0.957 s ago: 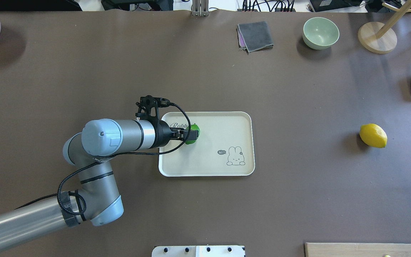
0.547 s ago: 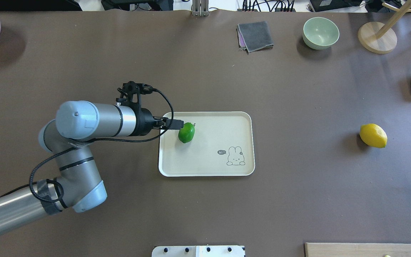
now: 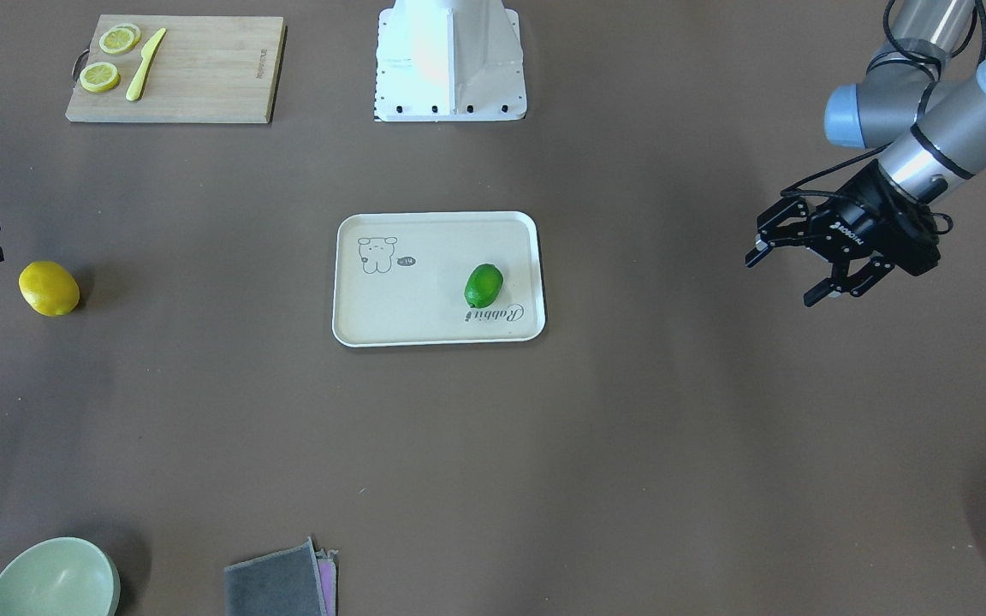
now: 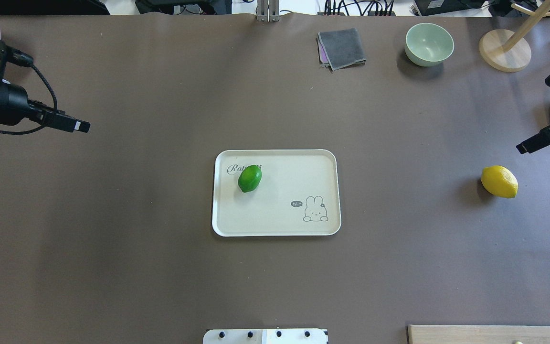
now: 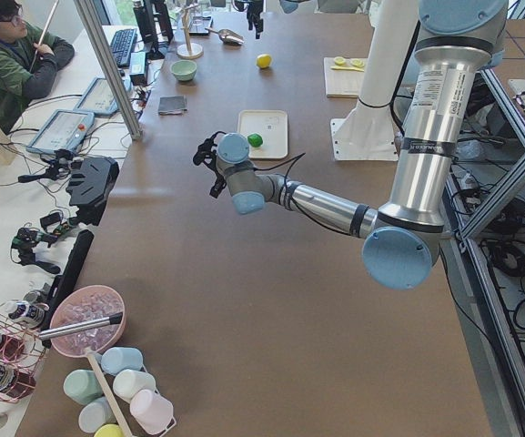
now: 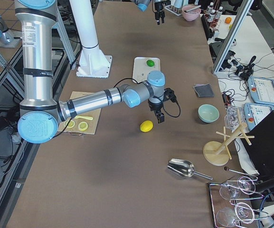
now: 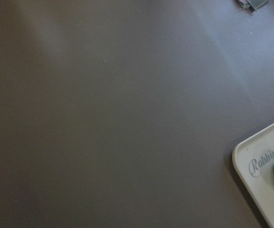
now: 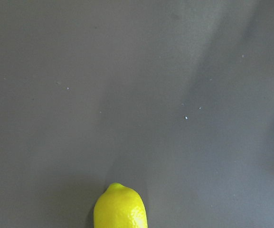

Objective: Place all lemons on tray

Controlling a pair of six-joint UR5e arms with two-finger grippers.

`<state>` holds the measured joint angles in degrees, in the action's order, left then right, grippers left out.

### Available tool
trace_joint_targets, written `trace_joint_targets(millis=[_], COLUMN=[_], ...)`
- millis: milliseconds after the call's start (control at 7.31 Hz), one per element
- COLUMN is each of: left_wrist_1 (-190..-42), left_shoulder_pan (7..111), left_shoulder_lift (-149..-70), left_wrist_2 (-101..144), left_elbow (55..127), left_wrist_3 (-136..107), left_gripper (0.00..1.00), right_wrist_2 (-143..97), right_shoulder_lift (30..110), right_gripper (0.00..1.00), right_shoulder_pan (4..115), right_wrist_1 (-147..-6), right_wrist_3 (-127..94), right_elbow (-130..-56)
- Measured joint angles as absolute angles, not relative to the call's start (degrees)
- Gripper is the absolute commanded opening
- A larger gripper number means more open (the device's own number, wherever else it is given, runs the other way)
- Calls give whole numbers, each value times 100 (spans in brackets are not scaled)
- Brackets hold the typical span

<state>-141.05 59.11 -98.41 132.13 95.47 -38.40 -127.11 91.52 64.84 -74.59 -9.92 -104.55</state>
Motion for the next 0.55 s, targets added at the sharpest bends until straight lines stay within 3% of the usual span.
trace_joint_targets(millis=[547], left_wrist_1=[-14106], left_shoulder_pan=[5988], left_shoulder_lift=[-9785], left_wrist_2=[13287], left_elbow=[9539], left_wrist_3=[-3736], left_gripper=[99], right_wrist_2=[-12618], right_shoulder_lift=[9177], right_gripper=[100], right_shoulder_pan=[5777], right_wrist_1=[-6923], right_wrist_3=[-1578], right_elbow=[-9881])
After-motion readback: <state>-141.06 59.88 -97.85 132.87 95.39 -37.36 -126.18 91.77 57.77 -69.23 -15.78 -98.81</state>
